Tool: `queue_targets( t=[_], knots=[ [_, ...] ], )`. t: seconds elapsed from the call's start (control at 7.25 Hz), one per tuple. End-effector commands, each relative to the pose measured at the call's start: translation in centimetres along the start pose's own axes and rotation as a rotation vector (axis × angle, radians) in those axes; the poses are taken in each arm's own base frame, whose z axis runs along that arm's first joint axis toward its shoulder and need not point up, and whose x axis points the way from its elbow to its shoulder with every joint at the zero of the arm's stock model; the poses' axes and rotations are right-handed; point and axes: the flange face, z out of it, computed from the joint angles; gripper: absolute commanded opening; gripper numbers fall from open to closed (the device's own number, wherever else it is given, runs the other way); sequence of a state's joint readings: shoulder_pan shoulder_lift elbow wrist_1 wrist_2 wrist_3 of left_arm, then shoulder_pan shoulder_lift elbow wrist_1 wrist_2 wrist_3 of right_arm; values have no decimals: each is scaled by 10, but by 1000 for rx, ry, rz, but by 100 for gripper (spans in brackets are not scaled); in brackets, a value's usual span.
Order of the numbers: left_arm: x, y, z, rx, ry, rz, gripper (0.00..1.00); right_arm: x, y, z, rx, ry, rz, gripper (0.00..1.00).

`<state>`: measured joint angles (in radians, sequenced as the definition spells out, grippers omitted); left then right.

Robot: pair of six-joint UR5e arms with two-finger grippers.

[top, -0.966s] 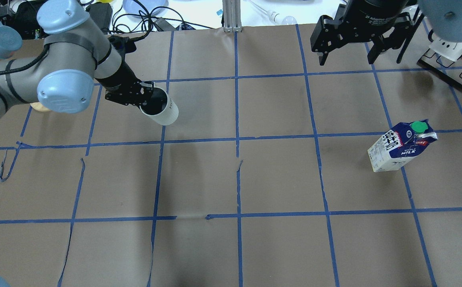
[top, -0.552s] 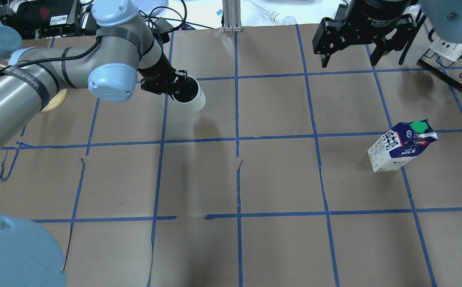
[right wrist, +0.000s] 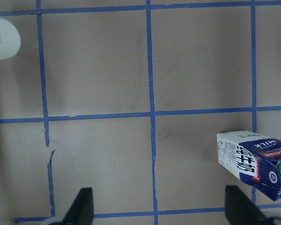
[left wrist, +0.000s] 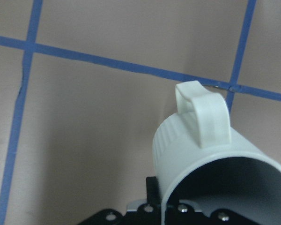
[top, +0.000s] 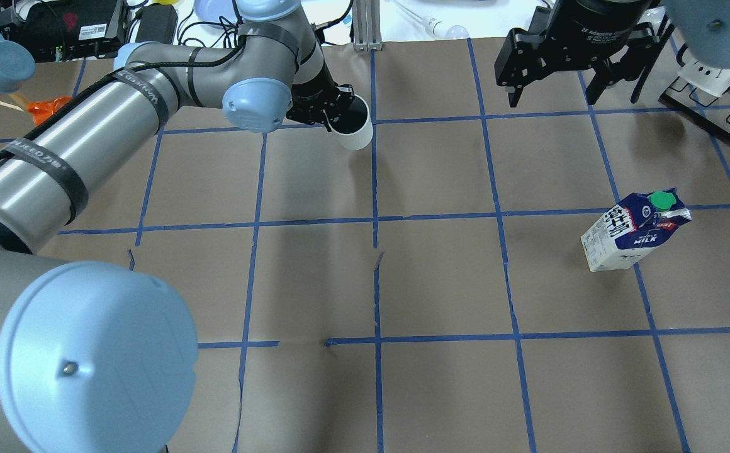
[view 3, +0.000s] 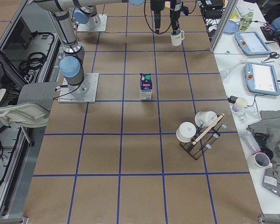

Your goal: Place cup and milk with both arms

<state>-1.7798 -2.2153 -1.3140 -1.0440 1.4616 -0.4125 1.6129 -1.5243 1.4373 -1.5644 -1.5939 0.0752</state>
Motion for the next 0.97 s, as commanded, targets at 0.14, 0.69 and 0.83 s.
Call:
queue_targets(
  t=[0.14, 0.69, 0.83],
  knots=[
    [29, 15, 27, -30, -9, 25, 3, -2, -1, 2, -1, -9, -1, 100],
    [21, 12, 9, 10, -58, 55, 74, -1, -2, 3, -1, -8, -1, 100],
    [11, 5, -10, -2, -71, 83, 77, 0, -2, 2, 0, -5, -1, 100]
  ],
)
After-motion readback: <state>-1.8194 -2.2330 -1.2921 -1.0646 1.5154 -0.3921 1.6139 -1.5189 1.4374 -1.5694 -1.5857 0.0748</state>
